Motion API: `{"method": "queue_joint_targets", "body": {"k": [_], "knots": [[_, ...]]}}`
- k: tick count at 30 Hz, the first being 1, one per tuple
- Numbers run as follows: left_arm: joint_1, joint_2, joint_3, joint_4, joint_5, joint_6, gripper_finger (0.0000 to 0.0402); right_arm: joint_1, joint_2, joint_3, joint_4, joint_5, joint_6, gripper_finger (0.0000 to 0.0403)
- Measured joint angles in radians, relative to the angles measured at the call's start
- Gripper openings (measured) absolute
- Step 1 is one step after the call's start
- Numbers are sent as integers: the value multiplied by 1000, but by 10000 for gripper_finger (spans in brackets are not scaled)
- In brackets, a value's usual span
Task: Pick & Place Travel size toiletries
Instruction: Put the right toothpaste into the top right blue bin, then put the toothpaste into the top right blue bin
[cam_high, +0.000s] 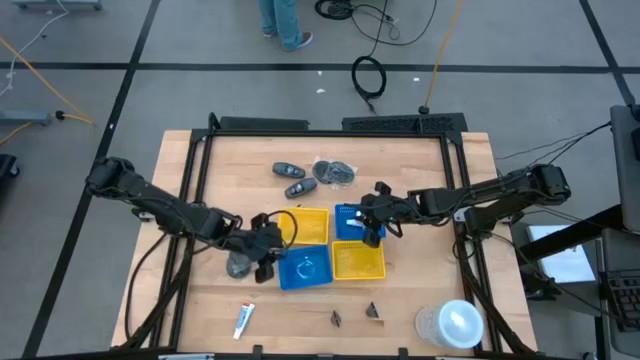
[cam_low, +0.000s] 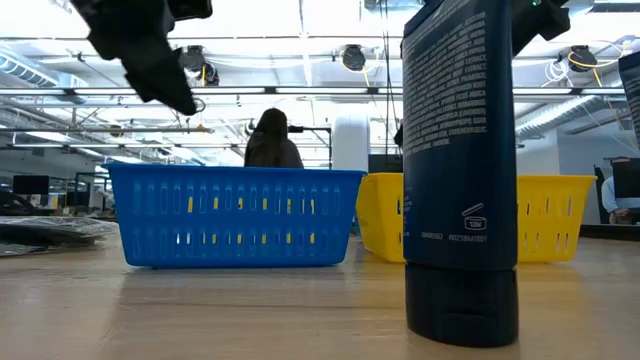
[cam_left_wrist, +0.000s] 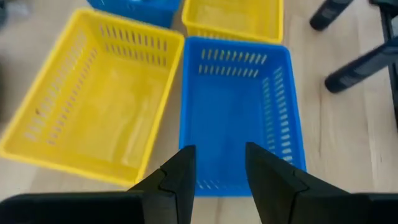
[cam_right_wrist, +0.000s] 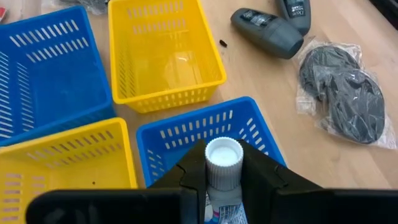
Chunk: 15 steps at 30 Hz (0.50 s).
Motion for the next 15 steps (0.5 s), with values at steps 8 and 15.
{"method": "queue_joint_targets", "body": {"k": [8, 15], "knots": [[-51, 0, 0, -42, 2, -95, 136, 0, 0, 0, -20, -2, 0, 120], [-91, 0, 0, -88, 3, -191, 136, 0, 0, 0, -19, -1, 0, 182]]}}
